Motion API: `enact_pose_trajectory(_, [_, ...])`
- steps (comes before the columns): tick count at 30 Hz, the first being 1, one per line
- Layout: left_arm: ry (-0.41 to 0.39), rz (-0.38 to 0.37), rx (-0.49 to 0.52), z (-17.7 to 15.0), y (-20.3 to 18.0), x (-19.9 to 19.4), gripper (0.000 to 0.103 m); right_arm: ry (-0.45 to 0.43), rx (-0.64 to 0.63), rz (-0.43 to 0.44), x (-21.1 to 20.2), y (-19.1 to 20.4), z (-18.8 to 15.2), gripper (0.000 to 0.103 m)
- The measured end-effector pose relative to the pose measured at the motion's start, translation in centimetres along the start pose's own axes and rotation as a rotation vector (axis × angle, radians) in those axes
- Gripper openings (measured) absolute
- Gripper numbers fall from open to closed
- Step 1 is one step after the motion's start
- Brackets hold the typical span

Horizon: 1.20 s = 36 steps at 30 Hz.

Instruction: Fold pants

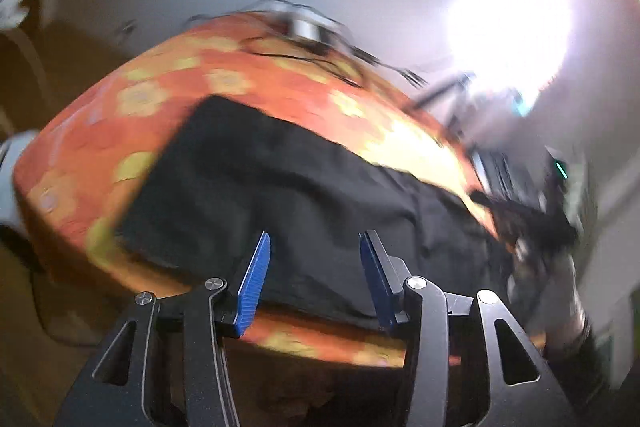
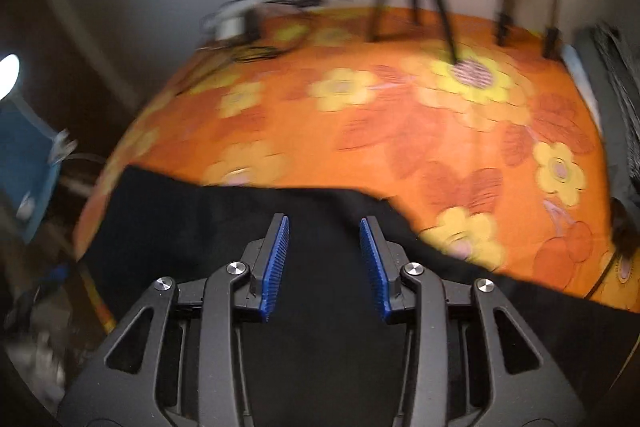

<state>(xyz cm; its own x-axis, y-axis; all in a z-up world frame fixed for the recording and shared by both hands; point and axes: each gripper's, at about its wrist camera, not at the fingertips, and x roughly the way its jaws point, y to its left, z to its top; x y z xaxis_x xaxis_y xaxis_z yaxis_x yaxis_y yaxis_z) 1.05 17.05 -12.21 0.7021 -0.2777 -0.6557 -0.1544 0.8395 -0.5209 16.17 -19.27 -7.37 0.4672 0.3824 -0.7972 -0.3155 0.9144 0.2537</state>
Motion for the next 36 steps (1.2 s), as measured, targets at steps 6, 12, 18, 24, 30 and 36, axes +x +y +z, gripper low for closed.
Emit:
enact_pose_trajectory(6, [-0.005, 0.031, -0.197, 0.5, 6.0, -0.4, 0.046, 0.041, -0.218, 0.139, -0.4, 9.9, -3.7, 0.039])
enact_pose_trajectory(12, [-0.001, 0.082, -0.198, 0.5, 6.9, -0.5, 0.046, 0.094, -0.475, 0.202, 1.3, 20.0, -8.4, 0.04])
enact_pose_trajectory(18, [-0.002, 0.122, -0.159, 0.6, 7.1, -1.0, 0.046, 0.127, -0.632, 0.18, 3.9, 25.1, -11.7, 0.04])
enact_pose_trajectory(24, [0.014, 0.128, -0.192, 0.7, 8.7, -0.5, 0.046, 0.139, -0.694, 0.14, 6.1, 26.7, -12.4, 0.04])
enact_pose_trajectory(30, [0.032, 0.117, -0.218, 0.5, 9.0, 0.1, 0.046, 0.133, -0.739, 0.096, 7.2, 28.0, -12.9, 0.04])
enact_pose_trajectory(36, [0.031, 0.123, -0.223, 0.5, 9.0, 0.3, 0.046, 0.119, -0.786, 0.062, 8.1, 28.7, -13.3, 0.04])
